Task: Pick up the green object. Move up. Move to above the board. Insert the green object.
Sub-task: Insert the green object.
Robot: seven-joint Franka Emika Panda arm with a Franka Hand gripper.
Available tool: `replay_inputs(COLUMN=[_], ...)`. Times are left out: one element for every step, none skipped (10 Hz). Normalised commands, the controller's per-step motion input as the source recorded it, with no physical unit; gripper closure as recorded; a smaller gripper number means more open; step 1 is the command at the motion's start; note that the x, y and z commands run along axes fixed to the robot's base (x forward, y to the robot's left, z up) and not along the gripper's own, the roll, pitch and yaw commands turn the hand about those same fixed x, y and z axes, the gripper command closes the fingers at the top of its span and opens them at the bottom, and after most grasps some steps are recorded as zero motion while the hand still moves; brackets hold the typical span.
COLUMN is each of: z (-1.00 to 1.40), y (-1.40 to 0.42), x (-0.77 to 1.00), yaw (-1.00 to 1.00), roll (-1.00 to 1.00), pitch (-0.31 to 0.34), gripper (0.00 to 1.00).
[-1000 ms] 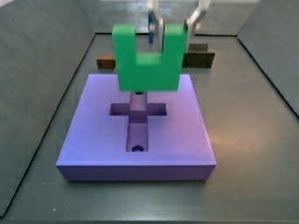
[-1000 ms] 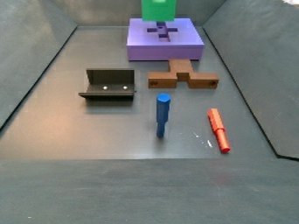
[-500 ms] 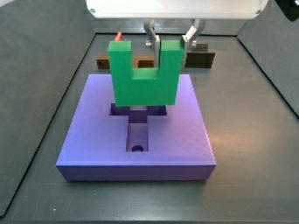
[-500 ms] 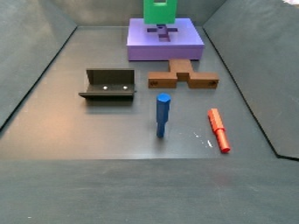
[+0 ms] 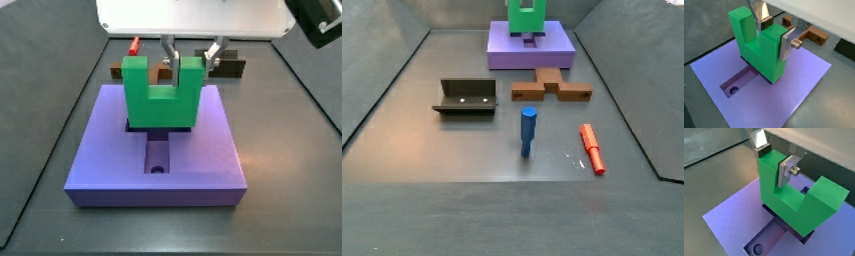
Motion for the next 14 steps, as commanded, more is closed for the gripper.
replay_inputs(z=[-0.13,-0.20,-0.24,-0.25,-0.26,-0.23,-0.15,-0.06,-0.11,-0.17,-0.10,-0.07,-0.08,-0.18], y=[0.00,0.00,0.00,0.00,0.00,0.00,0.00,0.00,0.00,0.05,0.04,0.05,0.06,0.09], x=[0.00,0.00,0.00,0.00,0.00,0.00,0.00,-0.02,-0.04,-0.03,-0.05,-0.10,-0.10,-0.09], yaw=[0.00,0.00,0.00,0.00,0.00,0.00,0.00,-0.10,-0.09,-0.02,-0.05,-0.05,-0.02,0.00], roll=[0.16,0.02,0.00,0.00,0.00,0.00,-0.05,-0.13,-0.20,-0.21,-0.23,-0.22,-0.17,-0.21], pitch=[0.000,0.000,0.000,-0.004,-0.006,-0.003,-0.009,-0.020,-0.050,-0.074,-0.070,-0.063,-0.051,-0.071], gripper=[1.00,1.00,1.00,1.00,1.00,1.00,1.00,1.00,1.00,1.00,1.00,1.00,1.00,1.00])
